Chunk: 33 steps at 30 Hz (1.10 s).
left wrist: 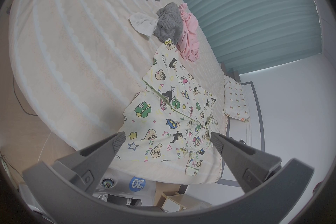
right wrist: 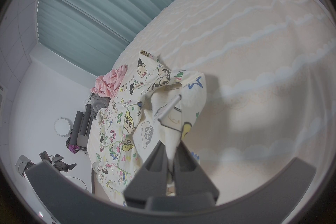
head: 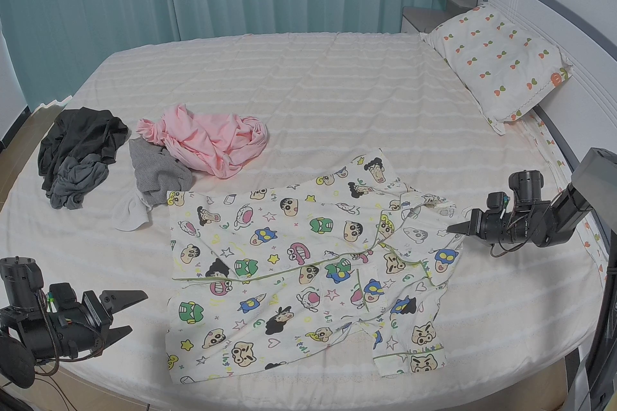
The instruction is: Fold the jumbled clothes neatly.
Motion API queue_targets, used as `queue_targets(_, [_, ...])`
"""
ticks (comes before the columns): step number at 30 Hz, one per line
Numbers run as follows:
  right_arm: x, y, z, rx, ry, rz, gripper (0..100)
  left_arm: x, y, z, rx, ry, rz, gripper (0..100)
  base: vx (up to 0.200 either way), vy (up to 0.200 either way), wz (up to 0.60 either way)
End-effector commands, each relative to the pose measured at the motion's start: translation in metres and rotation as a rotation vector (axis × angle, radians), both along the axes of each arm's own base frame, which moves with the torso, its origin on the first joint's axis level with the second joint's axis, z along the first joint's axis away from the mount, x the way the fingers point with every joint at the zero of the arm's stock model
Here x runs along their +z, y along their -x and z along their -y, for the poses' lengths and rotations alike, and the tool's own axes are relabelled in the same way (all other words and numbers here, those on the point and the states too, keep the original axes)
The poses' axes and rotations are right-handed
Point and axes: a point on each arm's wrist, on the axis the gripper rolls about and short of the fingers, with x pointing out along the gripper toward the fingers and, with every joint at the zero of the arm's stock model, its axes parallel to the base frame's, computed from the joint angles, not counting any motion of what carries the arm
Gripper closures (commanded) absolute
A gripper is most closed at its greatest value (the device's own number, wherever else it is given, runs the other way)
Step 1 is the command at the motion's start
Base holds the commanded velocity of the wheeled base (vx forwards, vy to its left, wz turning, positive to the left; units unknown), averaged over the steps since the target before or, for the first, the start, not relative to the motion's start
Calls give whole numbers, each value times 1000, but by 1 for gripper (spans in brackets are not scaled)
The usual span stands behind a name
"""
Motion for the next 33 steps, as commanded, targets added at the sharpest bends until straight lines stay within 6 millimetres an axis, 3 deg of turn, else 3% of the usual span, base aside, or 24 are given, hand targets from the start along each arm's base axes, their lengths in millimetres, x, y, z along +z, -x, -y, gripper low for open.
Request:
queue_targets(1, [-1,1,0,-1,-1,-4,0,-3,4,1,-1,5,-16,0,0,0,0])
queue_targets(7, [8,17,9,-24,-1,-10,0,-4,5,9,-59,9,-33,0,0,0,0])
queue_targets(9, [20,46,9,-25,2,-26,0,-2,9,17,-107,9,-32,0,0,0,0])
queue_targets(10, [20,46,9,-25,2,-26,0,-2,9,17,-107,9,-32,0,0,0,0])
queue_targets(11, [22,69,5,-19,20,-51,0,0,12,21,-130,23,-34,0,0,0,0])
queue_targets(13, [21,87,2,3,41,-54,0,2,15,25,-153,35,-36,0,-100,0,0])
queue_targets(18, [0,118,-3,54,73,-101,0,4,21,29,-178,48,-38,0,-200,0,0])
queue_targets(20, [-14,122,-7,84,87,-119,0,3,22,30,-188,48,-52,0,-200,0,0])
queue_targets(24, [-20,129,-20,140,103,-118,0,1,24,31,-195,36,-70,0,-50,0,0])
queue_targets(33, [-38,116,-71,221,219,-123,0,1,23,30,-148,1,-74,0,0,0,0])
